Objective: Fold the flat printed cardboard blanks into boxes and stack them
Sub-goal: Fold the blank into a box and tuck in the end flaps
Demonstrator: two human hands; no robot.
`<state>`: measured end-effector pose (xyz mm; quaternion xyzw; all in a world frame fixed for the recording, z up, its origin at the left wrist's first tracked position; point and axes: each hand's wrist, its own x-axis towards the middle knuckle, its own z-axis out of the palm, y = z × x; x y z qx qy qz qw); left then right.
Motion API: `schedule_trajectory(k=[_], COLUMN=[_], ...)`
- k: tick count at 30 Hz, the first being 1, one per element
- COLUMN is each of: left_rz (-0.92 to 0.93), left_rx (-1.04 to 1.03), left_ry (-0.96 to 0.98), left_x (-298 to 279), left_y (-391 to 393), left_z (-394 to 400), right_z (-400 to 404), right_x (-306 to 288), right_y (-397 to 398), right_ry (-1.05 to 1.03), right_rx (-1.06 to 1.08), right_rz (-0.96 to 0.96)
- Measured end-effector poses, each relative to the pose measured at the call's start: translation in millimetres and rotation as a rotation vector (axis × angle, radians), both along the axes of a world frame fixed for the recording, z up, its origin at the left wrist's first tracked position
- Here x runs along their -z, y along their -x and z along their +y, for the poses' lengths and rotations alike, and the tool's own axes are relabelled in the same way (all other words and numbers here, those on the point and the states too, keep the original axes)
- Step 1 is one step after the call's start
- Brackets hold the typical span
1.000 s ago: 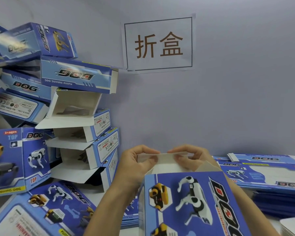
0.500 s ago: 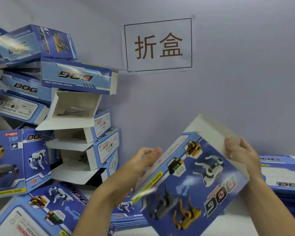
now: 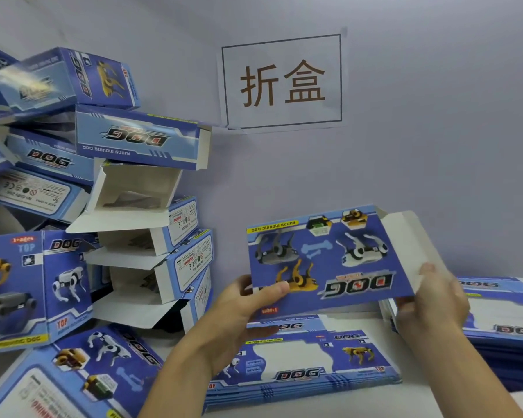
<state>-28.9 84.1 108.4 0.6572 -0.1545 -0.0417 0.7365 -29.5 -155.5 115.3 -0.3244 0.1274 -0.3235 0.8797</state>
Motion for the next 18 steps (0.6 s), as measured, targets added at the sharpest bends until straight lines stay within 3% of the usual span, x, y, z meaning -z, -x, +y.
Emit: schedule_trajectory(k=[4,6,10,12,15,18], left_rz=[-0.082,-0.107,-0.119,-0.081,0.002,-0.002], left_rx=[-0.072,-0.156,-0.309,-0.353,-0.263,-0.105], left_ry=[0.211,0.339,0.537,0.451,0.101,-0.188], left_x=[-9.2,-17.4,-42.3,-61.1,-91.1,-110.5], left_y=[0.4,3.2,11.2,13.1,18.3,30.7], left_z=[-1.0,-11.2,-40.7,-48.1,-47.3,-40.6], right_z=[3.1,4.0,17.4,26.5,32.2,35.8], right_x=[-2.2,7.8,47.2,68.4,90.0,92.7], right_y=[1.2,-1.8,-14.1,-19.9,-27.7,-27.1], right_ry=[-0.188,-0.122,0.155,0.27,0.386,0.493], right_rx=[-0.181,-0.202,-0.201,-0.244,-0.321,-0.362], right_rz=[-0.185,-0.184,0.062,0.204,0.368,0.373])
